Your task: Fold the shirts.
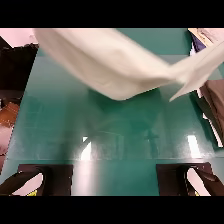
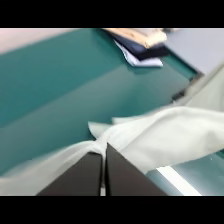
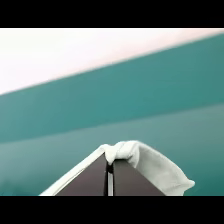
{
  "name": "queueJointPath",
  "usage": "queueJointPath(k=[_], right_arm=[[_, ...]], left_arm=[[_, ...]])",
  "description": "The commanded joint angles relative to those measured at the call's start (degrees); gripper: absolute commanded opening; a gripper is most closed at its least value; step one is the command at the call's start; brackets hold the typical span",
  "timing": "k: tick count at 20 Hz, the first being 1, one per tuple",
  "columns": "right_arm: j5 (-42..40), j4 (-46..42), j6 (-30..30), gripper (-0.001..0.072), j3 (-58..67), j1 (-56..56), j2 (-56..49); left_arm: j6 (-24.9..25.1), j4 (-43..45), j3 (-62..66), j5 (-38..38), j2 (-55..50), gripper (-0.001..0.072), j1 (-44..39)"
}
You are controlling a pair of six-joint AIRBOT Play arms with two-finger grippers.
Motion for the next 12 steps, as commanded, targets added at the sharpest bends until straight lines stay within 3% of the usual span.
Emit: queueJointPath(k=[1,5,8,12], right_arm=[[6.4,-0.5,-0.9,0.0014,17.5,-7.5,-1.5],[10.1,-0.5,-0.8,0.0013,33.0,-12.1,-3.9],[12.5,-0.5,-0.8,0.0012,37.6,-13.7,-5.2],[16.9,0.2,-0.8,0.0011,31.9,-13.7,-7.2]], left_arm=[[-2.8,2.0,6.0,2.1,4.9,0.0023,1.1],[-2.9,3.1,6.0,7.0,12.3,0.0023,1.1],[-2.9,5.0,6.0,9.9,16.2,0.0023,1.1],[-10.9,21.9,1.7,3.9,15.4,0.0023,1.1]])
